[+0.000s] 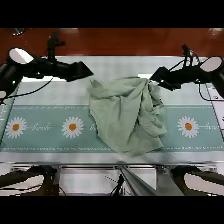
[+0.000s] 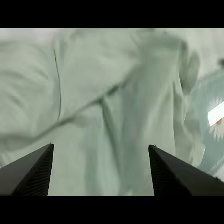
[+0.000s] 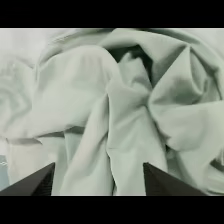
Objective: Fold the shirts.
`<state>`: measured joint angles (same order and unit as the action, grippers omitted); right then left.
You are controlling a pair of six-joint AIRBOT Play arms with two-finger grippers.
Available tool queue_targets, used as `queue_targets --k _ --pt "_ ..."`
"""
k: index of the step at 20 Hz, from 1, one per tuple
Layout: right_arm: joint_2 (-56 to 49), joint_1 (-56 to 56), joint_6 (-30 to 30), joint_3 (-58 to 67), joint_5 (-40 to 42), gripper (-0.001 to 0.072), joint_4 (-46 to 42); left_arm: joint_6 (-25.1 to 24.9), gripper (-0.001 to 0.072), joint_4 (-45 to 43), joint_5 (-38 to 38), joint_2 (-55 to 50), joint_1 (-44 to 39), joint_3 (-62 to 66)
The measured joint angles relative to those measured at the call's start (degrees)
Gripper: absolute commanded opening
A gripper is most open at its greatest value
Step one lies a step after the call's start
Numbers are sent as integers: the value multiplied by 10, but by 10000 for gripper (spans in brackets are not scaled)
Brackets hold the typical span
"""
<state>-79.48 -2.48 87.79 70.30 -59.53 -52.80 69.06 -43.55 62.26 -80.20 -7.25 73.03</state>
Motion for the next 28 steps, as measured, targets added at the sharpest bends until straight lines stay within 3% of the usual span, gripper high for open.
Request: queue_targets --k 2,5,8,11,17,22,28 --pt "-1 -34 -23 20 -58 630 -9 24 706 -57 74 -7 12 -1" --pt "37 -87 -41 1 -134 630 -93 64 706 -111 160 7 37 -52" --pt "117 -138 -42 -109 -130 629 -137 91 706 -123 183 56 40 -171" --pt "209 -165 -56 -254 -92 629 -111 96 706 -80 165 110 16 -300" --pt "305 -179 -82 -405 -46 629 -46 97 706 56 16 155 -127 -441" --pt "320 -181 -87 -427 -33 629 -29 110 706 171 -153 133 -253 -458" --pt "323 -181 -89 -432 -28 629 -12 116 701 228 -241 71 -311 -420"
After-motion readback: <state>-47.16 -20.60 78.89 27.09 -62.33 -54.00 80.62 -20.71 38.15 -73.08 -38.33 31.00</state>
